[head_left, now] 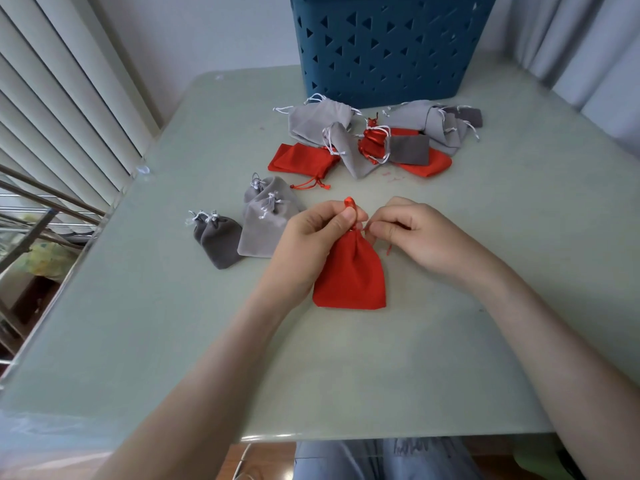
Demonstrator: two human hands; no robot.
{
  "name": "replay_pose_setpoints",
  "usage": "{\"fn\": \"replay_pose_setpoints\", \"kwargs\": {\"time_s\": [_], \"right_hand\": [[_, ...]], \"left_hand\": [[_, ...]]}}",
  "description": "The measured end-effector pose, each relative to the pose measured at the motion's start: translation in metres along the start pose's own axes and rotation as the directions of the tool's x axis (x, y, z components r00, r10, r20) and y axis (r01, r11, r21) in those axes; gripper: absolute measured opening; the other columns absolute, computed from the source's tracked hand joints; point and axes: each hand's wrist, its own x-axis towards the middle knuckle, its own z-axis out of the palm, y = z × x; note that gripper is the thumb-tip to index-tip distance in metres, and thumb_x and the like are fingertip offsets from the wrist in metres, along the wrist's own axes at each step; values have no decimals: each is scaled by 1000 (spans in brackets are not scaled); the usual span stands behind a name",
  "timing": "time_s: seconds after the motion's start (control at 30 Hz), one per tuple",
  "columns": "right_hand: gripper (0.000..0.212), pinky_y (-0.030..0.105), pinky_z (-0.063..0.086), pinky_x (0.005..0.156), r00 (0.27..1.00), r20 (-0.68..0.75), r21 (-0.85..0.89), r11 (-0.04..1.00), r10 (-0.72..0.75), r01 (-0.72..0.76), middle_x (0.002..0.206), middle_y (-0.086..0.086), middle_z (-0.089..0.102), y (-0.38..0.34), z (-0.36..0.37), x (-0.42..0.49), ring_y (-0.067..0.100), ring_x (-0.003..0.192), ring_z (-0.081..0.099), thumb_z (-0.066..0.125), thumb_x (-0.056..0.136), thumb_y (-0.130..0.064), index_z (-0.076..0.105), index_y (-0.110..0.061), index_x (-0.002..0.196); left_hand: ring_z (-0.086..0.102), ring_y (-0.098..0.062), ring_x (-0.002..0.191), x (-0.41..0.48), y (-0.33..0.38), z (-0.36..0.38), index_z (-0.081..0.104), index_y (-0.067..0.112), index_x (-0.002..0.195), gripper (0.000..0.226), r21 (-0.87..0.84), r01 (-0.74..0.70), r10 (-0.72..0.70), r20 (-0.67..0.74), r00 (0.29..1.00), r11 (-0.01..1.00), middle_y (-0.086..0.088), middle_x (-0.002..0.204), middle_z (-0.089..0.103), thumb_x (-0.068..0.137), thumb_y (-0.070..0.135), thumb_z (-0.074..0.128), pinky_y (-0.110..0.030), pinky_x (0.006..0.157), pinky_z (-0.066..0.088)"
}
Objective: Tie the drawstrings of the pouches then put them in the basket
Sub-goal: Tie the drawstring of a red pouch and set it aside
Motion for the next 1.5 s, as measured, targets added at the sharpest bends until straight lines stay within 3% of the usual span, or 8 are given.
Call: {"fn": "replay_pose_setpoints", "kwargs": {"time_s": [0.1,0.3,0.47,0.6,1.0,1.13,1.33,1.5], "right_hand": [[30,31,42,75,995,-55,78,994,84,-79,82,3,51,2,-3,-2,21,76,55,57,92,-21,62,-20,63],[36,28,27,63,960,-140,405,899,242,-167,60,-3,45,3,-2,0,9,61,37,51,93,-15,49,-16,57],[22,21,34,62,991,-36,618,781,132,-82,67,-7,59,-4,4,-2,6,66,48,47,94,-6,58,-13,75],[11,17,41,69,1000,-5,488,873,0,3,87,6,66,-5,12,-4,4,74,56,53,93,-6,63,-8,95],[25,23,49,73,988,-152,224,974,13,21,63,-8,67,-6,20,0,11,68,64,62,84,2,56,-22,90],[26,12,46,66,981,-192,221,975,17,27,69,-5,68,-7,21,-1,-2,62,63,61,82,7,59,-19,78],[27,18,45,72,973,-227,215,971,-50,100,68,-3,65,-6,22,1,6,65,60,60,86,1,57,-17,105],[31,18,43,74,967,-215,156,973,-135,170,69,-7,66,-6,24,1,12,75,62,57,86,2,47,-22,102]], "left_hand": [[54,-2,73,0,0,-1,67,19,82,23,169,-32,29,17,999,985,15,71,63,96,12,51,-16,72,41],[54,-3,69,1,-4,-1,66,22,99,15,244,-7,26,-78,997,970,14,66,61,95,14,54,-16,69,41],[57,-9,64,3,-9,-1,51,20,96,13,175,71,-31,-219,975,982,2,68,66,91,14,61,-24,63,40],[62,-11,73,3,-10,0,63,5,93,7,173,66,-36,-168,985,983,-7,79,69,90,12,61,-27,75,46],[65,-12,80,-1,-12,2,69,19,87,14,473,-36,102,-114,988,880,6,80,72,92,12,58,-34,81,49],[66,-9,79,-1,-10,4,67,29,83,16,434,-50,116,-127,985,899,10,79,71,87,19,54,-35,83,51],[67,-19,86,1,-10,4,69,14,88,14,323,-4,68,-187,980,947,1,81,73,93,12,56,-39,85,50],[67,-28,85,2,-13,2,71,9,91,15,233,47,3,-210,978,971,-6,84,73,91,18,59,-44,84,50]]}}
